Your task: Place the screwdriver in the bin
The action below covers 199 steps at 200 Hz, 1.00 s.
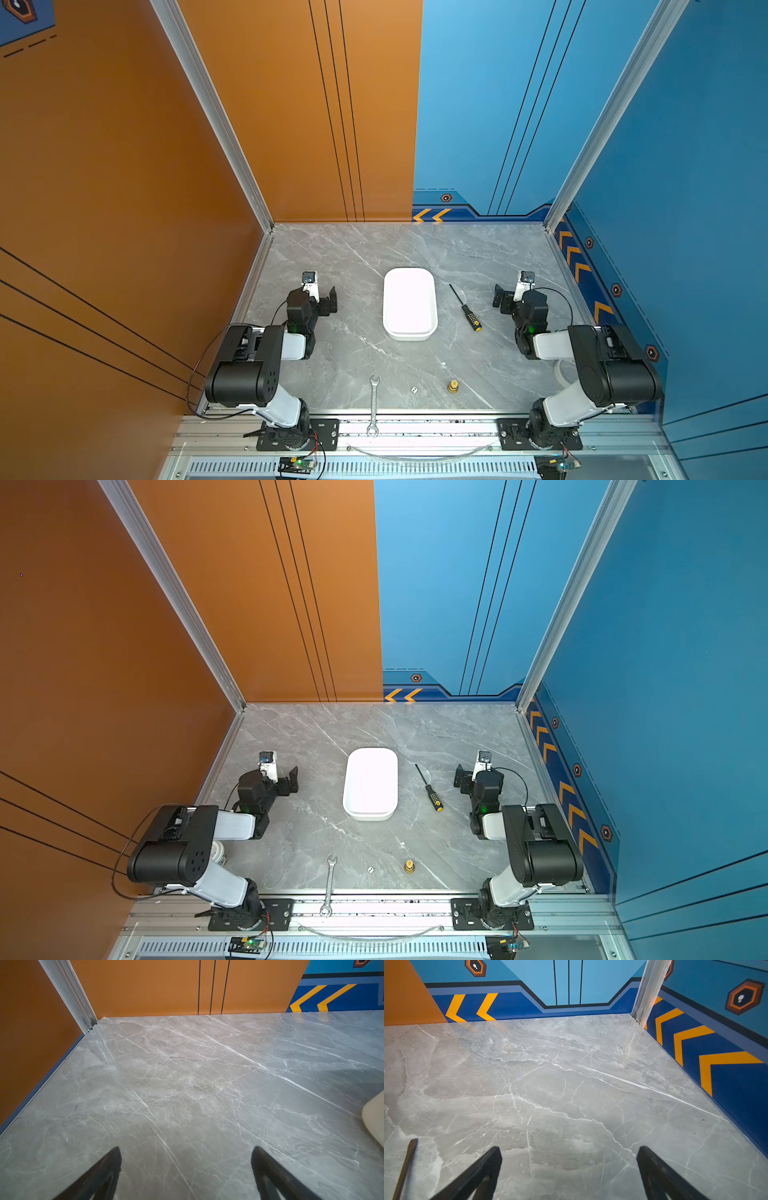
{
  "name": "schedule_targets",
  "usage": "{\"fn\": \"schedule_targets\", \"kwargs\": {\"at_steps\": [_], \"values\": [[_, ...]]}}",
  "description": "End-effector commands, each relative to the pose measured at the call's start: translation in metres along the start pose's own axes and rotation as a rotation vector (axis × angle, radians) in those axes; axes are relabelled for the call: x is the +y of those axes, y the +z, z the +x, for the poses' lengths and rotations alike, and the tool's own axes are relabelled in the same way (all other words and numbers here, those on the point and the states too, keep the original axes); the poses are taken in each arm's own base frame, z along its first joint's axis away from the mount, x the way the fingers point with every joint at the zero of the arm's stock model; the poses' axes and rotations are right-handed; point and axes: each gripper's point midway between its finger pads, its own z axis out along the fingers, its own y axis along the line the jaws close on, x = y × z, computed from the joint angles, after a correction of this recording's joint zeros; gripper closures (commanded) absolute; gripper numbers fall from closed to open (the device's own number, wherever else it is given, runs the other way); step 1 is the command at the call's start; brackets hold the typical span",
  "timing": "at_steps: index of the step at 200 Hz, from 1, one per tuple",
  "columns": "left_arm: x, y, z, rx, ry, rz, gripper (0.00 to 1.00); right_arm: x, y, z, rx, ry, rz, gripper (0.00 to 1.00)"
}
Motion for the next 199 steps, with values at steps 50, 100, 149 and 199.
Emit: {"fn": "schedule_targets", "kwargs": {"at_steps": [50, 100, 149, 199], "values": [[0.0015, 0.0025, -0.0029, 0.001, 0.007, -0.016, 0.02, 0.0009, 0.0002, -0.0087, -0.014, 0.013, -0.01, 0.0], [0.0013, 0.0025, -0.0035, 0.0, 0.007, -0.016, 0.02, 0.0009, 0.0002, -0.0086, -0.014, 0.012, -0.01, 0.0], [0.0015, 0.0023, -0.0033, 0.0, 0.007, -0.016, 0.02, 0.001, 0.0002, -0.0088, -0.014, 0.013, -0.01, 0.01], [-0.0002, 0.002, -0.0046, -0.003, 0.003, 0.002, 0.02, 0.0006, -0.0003, -0.0101, -0.013, 0.013, -0.008, 0.0]]}}
